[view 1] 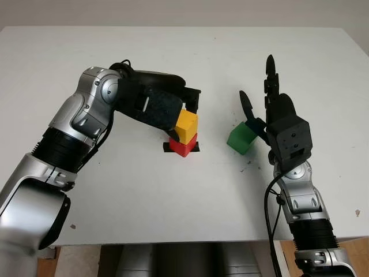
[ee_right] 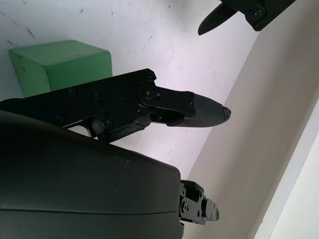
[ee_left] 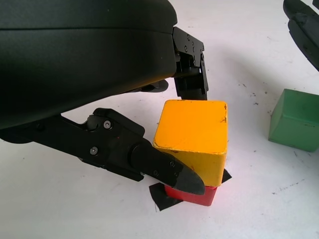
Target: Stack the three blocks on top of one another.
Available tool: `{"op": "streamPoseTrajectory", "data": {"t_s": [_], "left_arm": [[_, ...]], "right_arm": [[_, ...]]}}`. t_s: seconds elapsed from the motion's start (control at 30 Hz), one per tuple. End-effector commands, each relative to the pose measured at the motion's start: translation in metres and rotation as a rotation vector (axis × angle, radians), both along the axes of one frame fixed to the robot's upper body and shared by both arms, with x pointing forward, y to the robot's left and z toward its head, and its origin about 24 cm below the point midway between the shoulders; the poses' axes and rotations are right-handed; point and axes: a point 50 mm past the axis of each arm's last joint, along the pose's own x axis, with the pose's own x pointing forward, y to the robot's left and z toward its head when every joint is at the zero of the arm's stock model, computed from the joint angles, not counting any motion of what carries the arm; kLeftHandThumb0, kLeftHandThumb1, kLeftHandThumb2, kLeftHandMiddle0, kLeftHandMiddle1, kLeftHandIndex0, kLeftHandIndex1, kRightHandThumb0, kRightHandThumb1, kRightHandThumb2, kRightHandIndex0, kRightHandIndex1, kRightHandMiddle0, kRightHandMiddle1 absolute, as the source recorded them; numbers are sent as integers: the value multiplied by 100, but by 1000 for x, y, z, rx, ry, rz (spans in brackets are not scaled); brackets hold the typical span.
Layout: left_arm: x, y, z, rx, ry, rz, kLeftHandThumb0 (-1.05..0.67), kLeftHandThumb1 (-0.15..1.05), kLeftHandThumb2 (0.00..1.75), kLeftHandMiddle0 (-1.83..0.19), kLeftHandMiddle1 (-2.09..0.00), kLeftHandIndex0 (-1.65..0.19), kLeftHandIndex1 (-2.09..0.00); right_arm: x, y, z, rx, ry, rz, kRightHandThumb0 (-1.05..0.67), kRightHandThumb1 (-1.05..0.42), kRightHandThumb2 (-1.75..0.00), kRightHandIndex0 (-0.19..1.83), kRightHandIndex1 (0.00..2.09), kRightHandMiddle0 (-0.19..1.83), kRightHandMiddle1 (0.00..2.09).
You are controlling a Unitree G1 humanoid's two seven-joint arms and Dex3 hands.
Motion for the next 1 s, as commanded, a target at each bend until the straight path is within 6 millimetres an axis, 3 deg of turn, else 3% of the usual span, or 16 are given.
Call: {"op": "streamPoseTrajectory", "data": {"t_s": [0.0,0.17,0.2,0.27,0.47,0.77,0.9,0.97], "left_arm": [[-1,-1,-2,20,11,1,-48,98,5,-16,-3,-24,-132],[-2,0,-2,44,29,-2,-58,91,5,7,-4,-3,-62],[-2,0,-2,44,32,-2,-58,91,5,13,-5,-4,-38],[-2,0,-2,42,35,-3,-58,90,5,16,-5,-5,-22],[-5,2,-1,62,29,-8,-57,89,5,17,-5,-2,-12],[-22,10,11,32,3,-33,-71,88,5,19,0,18,-1],[-31,29,26,-145,53,26,-80,92,7,19,0,19,0],[-37,46,32,-263,68,70,-88,101,13,19,0,19,0]], "right_arm": [[-2,-1,2,-1,-18,-3,-58,-105,-54,-15,6,-13,6],[-2,-1,2,-1,-20,2,-58,-105,-54,-15,6,-13,5],[-1,-1,1,0,-20,2,-58,-105,-54,-15,6,-13,6],[-1,-1,1,1,-20,1,-57,-105,-54,-14,6,-13,5],[-1,-1,1,1,-21,-1,-58,-105,-54,-14,6,-13,5],[-1,-2,2,-14,-20,0,-59,-105,-55,-14,6,-12,6],[-1,-3,8,-27,-18,4,-59,-105,-55,-14,6,-12,6],[-1,-5,13,-40,-23,7,-60,-105,-55,-14,6,-11,6]]}}
